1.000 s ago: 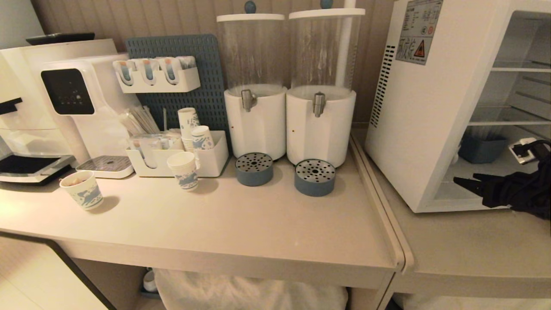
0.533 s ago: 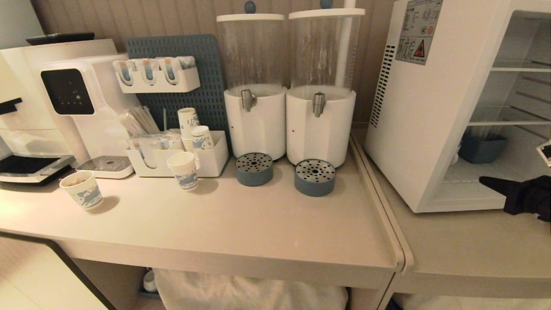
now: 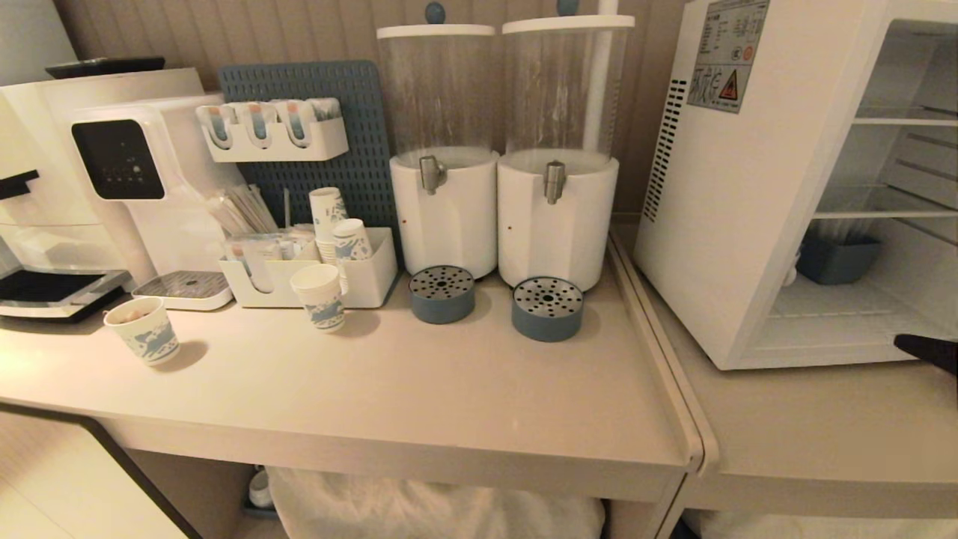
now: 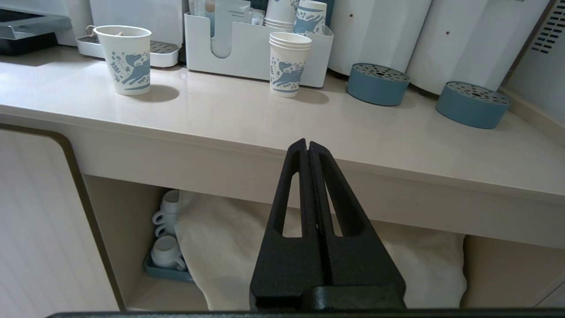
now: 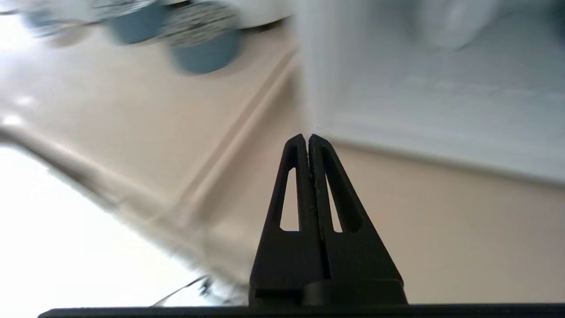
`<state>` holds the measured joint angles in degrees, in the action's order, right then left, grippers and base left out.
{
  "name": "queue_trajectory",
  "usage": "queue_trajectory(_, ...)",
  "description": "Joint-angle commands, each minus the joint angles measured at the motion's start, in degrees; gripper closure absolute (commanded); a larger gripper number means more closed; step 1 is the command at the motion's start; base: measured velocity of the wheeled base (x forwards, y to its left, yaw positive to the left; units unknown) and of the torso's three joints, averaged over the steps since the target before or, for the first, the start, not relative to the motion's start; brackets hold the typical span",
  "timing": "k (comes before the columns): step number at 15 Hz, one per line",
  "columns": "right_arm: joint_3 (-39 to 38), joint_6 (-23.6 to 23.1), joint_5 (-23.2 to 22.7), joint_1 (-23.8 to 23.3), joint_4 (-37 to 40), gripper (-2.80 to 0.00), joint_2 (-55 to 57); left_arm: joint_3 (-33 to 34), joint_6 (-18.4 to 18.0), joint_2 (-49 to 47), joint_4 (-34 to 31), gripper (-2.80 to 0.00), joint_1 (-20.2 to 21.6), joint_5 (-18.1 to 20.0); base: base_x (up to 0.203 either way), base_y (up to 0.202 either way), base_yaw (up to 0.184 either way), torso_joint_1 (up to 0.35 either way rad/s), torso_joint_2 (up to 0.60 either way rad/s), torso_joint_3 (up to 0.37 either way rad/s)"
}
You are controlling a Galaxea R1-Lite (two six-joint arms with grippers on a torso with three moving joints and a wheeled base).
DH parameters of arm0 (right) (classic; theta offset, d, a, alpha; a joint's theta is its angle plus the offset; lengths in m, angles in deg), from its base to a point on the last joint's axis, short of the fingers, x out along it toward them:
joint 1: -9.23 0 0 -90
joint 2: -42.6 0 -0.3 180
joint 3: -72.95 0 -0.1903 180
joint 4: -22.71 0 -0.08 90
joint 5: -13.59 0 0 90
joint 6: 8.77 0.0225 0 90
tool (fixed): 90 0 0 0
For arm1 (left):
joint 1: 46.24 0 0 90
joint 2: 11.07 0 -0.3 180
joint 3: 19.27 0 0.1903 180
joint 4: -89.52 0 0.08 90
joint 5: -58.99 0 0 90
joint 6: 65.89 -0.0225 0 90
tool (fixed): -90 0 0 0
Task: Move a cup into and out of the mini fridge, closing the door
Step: Close the freezer door
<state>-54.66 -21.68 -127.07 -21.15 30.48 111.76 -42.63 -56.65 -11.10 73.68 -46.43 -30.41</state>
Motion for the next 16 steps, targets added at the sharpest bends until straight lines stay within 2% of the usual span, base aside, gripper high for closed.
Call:
queue_trajectory(1, 0.94, -2.95, -2.60, -2.86, 9.29, 0.00, -8.79, 2.29, -0.01, 0.29, 0.04, 0.00, 0.01, 0.07, 0.000, 0.000, 0.000, 0.000, 0.00, 0.000)
queue_trajectory(3, 1.65, -5.04, -2.86, -4.03, 12.65, 0.00, -10.25, 2.29, -0.36, 0.29, 0.04, 0.00, -0.07, 0.11, 0.000, 0.000, 0.000, 0.000, 0.00, 0.000)
queue_trajectory(7, 1.55, -5.42, -3.16, -4.03, 13.92, 0.00, -13.49, 2.29, -0.36, 0.29, 0.04, 0.00, -0.07, 0.11, 0.000, 0.000, 0.000, 0.000, 0.00, 0.000)
queue_trajectory(11, 2.24, -6.35, -6.70, -3.28, 20.98, 0.00, -20.31, 2.29, -0.36, 0.29, 0.04, 0.00, -0.07, 0.11, 0.000, 0.000, 0.000, 0.000, 0.00, 0.000)
queue_trajectory(13, -0.03, -6.59, -4.52, 1.40, 22.09, 0.00, -23.79, 2.29, -0.36, 0.29, 0.04, 0.00, -0.07, 0.11, 0.000, 0.000, 0.000, 0.000, 0.00, 0.000)
queue_trajectory(14, -0.78, -5.95, -1.05, 5.90, 22.30, 0.00, -25.75, 2.29, -0.36, 0.29, 0.04, 0.00, -0.07, 0.11, 0.000, 0.000, 0.000, 0.000, 0.00, 0.000)
queue_trajectory(16, -1.96, -1.18, 8.73, 18.47, 22.45, 0.00, -32.74, 2.29, -0.36, 0.29, 0.04, 0.00, -0.07, 0.11, 0.000, 0.000, 0.000, 0.000, 0.00, 0.000)
